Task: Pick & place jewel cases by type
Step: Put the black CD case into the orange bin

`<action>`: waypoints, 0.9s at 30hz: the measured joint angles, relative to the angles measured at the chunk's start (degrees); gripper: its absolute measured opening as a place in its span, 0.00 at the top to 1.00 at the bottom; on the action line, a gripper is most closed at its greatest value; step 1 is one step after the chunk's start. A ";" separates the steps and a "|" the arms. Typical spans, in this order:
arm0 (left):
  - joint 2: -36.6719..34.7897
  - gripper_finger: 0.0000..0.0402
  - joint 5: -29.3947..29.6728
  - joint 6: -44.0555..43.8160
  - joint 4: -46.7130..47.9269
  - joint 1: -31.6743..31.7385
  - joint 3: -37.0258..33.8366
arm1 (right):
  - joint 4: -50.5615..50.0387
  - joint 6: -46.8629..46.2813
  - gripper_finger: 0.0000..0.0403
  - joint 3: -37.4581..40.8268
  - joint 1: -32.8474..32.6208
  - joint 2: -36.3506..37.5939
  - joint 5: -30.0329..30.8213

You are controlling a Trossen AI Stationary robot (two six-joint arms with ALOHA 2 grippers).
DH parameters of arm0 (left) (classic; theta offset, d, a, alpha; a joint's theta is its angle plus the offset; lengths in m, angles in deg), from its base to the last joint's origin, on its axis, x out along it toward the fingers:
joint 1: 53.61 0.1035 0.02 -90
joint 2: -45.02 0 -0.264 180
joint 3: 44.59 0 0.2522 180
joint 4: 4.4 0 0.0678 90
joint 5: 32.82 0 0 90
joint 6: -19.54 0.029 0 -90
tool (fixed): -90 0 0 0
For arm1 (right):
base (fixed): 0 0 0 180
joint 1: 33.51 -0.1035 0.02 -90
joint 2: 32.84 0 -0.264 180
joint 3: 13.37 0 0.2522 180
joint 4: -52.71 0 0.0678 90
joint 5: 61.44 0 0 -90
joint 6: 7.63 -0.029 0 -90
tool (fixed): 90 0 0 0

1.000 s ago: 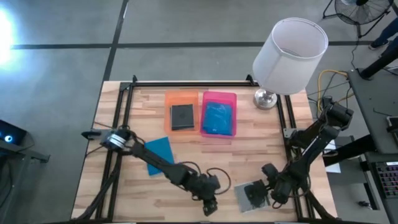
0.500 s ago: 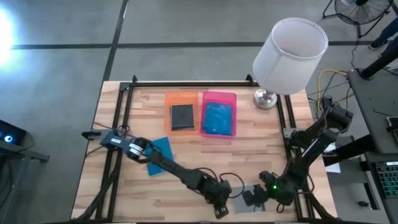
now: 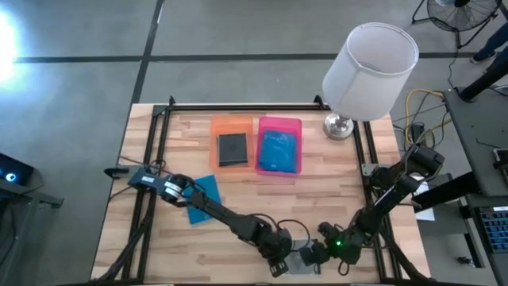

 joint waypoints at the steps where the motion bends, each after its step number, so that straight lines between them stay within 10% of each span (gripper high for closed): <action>1: -0.06 0.82 -0.02 0.10 0.80 0.00 0.00 | 0.21 0.43 0.07 -0.08 0.40 -0.21 0.07; 12: -0.26 0.82 0.09 2.33 5.70 0.00 0.09 | 0.34 13.27 0.06 0.26 1.15 3.79 4.50; 20: -0.42 0.82 0.87 2.93 5.72 0.00 0.07 | -10.16 -0.71 0.07 -0.99 1.40 3.06 2.63; 27: -1.49 0.82 2.33 3.39 6.80 -0.02 -0.13 | -13.71 6.07 0.08 -6.34 2.73 -1.47 -2.76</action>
